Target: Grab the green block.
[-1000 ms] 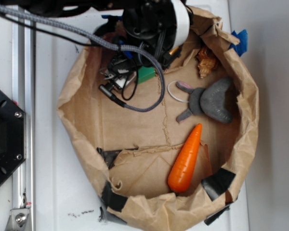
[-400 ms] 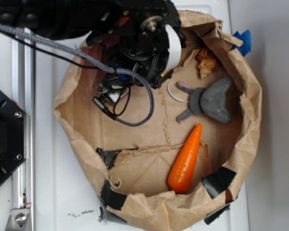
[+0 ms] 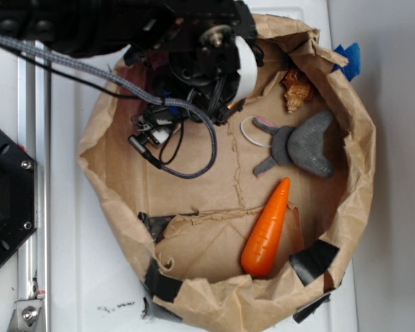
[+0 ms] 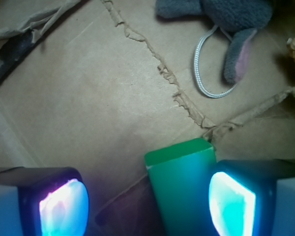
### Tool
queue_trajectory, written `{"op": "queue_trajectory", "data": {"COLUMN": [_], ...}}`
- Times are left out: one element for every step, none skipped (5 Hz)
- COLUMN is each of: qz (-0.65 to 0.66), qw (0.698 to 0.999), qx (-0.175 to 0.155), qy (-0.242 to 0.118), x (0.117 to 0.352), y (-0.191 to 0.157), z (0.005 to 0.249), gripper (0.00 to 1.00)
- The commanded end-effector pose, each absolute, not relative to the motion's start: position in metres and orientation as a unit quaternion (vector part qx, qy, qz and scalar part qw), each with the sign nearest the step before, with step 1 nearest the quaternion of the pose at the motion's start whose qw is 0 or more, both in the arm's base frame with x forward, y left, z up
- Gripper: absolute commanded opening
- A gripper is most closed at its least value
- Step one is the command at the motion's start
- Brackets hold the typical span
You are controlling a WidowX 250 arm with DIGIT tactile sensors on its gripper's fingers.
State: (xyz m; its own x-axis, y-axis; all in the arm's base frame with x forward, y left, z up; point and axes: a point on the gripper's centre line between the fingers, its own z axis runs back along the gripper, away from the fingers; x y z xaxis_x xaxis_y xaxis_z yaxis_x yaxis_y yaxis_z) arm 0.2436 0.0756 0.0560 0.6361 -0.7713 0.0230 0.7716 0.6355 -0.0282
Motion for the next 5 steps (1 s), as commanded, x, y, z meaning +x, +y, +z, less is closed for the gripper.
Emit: {"op": "queue_trajectory", "data": {"qz": [-0.452,-0.472,-0.495,-0.498,-0.495], "qw": [0.890,0.878,0.865,0.863,0.865], "qx": [0.015,0.001,-0.014,-0.021,-0.025], "qy": [-0.067,-0.082,-0.077,-0.076,-0.077], "x": [0.263,0.269,0.263,0.262,0.267], "y": [0.088,0.076,0.062,0.062,0.066], "z": [0.060,0.052,0.033,0.029,0.033], "gripper": [1.00,1.00,1.00,1.00,1.00]}}
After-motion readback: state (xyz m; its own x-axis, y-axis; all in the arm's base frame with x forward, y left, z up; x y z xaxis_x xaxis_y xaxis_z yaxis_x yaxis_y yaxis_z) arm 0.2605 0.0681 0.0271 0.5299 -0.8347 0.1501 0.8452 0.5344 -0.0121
